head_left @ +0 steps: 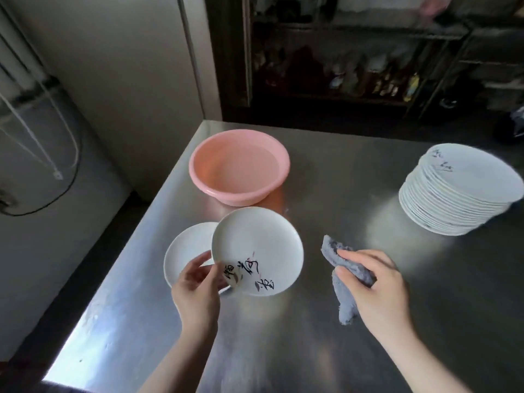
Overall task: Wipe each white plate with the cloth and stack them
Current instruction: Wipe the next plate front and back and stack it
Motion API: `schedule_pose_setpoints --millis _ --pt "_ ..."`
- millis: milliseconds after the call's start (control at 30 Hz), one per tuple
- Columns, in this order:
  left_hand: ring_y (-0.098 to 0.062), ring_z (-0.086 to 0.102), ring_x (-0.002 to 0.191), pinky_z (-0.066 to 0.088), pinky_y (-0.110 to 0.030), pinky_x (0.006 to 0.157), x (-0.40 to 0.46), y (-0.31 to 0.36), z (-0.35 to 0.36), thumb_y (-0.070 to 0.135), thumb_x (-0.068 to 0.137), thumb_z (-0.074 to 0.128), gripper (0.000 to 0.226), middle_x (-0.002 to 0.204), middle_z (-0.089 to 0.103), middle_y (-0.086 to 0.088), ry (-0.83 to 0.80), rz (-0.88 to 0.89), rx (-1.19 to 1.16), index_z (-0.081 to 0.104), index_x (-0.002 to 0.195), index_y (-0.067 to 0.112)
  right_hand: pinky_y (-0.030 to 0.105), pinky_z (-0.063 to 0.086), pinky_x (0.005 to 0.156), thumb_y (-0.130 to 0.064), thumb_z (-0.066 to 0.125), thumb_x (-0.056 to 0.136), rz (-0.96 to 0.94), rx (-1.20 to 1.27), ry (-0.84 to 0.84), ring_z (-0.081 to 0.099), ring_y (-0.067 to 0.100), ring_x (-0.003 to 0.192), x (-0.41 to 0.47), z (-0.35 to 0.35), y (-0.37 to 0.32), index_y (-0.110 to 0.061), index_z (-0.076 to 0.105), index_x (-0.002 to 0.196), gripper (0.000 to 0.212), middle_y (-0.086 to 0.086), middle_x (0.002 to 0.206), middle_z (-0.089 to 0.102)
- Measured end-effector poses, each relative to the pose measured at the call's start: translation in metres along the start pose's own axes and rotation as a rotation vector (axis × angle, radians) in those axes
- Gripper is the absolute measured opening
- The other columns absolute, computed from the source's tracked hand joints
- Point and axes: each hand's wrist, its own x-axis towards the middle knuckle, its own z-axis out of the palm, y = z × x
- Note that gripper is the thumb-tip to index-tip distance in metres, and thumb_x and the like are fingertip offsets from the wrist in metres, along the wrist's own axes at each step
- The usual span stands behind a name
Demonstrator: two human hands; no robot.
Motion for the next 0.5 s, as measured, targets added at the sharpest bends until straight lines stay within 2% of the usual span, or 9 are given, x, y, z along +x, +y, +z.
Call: schedule_pose_setpoints --millis 100,233,367,500 --pt "-0.019 0.068 0.06 0.056 -0.023 0.055 -0.033 -0.013 0.053 -0.003 0.083 0.069 0.027 0.068 0.07 -0.008 -0.157 -0.012 -0.001 0.074 0.093 0.02 0.002 0.039 0.08 0.0 0.073 0.078 0.06 0.013 0.1 0.06 -0.002 0.093 -0.005 -0.052 0.023 -0.023 0.074 0.095 0.029 -0.006 0.101 0.061" --pt "-0.012 0.062 0.052 0.053 -0.02 0.051 -0.091 -0.049 0.125 -0.007 0.082 0.066 0.027 0.06 0.067 0.0 -0.295 -0.053 0.05 0.075 0.087 0.018 0.003 0.04 0.079 0.004 0.072 0.078 0.117 -0.01 0.21 0.059 -0.002 0.092 -0.015 -0.129 0.066 -0.018 0.074 0.095 0.028 -0.002 0.102 0.061" --pt "-0.01 0.063 0.053 0.051 -0.018 0.05 -0.154 -0.086 0.178 -0.006 0.083 0.066 0.03 0.061 0.069 0.0 -0.373 -0.128 0.076 0.074 0.082 0.023 0.002 0.04 0.078 0.004 0.073 0.076 0.158 -0.055 0.222 0.059 -0.002 0.092 -0.022 -0.203 0.109 -0.019 0.074 0.094 0.029 0.0 0.101 0.061" --pt "-0.012 0.065 0.052 0.052 -0.021 0.047 -0.2 -0.118 0.215 -0.008 0.085 0.065 0.022 0.062 0.07 -0.002 -0.387 -0.231 0.101 0.072 0.087 0.014 0.003 0.04 0.078 0.002 0.074 0.076 0.176 -0.089 0.18 0.059 0.0 0.092 -0.023 -0.257 0.15 -0.018 0.074 0.094 0.027 -0.001 0.1 0.061"
